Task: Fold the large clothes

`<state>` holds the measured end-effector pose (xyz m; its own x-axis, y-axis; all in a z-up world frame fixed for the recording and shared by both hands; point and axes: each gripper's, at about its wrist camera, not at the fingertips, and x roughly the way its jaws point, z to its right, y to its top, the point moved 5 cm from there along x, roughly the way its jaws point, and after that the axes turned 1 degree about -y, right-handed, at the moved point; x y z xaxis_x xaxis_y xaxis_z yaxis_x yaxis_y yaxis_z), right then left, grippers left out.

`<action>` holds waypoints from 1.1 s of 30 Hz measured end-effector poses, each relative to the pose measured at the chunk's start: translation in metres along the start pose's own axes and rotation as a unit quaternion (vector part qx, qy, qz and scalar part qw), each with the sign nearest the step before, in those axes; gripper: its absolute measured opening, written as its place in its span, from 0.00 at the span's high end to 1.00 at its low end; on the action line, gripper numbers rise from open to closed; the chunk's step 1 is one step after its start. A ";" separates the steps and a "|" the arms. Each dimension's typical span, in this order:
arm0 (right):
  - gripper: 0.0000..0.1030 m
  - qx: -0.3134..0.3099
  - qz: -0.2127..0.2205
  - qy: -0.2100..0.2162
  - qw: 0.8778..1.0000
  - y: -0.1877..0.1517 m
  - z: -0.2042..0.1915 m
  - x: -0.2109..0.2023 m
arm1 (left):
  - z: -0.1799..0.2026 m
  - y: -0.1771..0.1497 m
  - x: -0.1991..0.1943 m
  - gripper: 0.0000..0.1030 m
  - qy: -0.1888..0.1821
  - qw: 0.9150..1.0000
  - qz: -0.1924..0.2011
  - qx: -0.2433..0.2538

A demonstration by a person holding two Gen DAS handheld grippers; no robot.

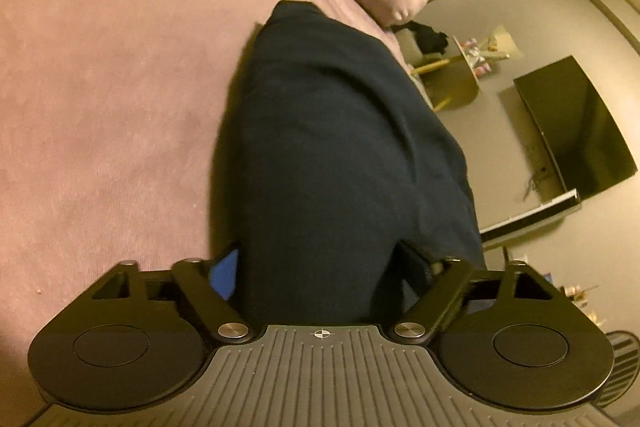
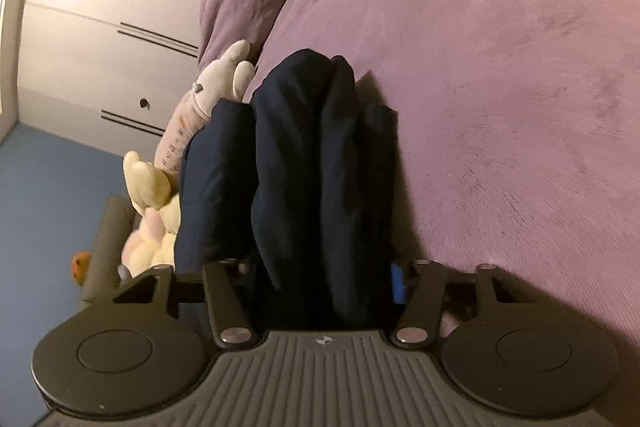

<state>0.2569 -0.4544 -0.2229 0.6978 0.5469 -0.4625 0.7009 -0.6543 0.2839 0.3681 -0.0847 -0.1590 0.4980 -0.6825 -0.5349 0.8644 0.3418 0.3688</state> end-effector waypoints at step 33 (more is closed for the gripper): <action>0.68 -0.302 0.118 -0.078 0.943 -0.113 -0.243 0.039 | 0.007 0.006 -0.178 0.07 0.221 0.940 0.234 0.115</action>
<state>0.2409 -0.2319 -0.0688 0.8476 0.3095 -0.4311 0.5180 -0.3062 0.7987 0.2838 0.0346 -0.0566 0.8440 -0.1388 -0.5180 0.5308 0.3543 0.7699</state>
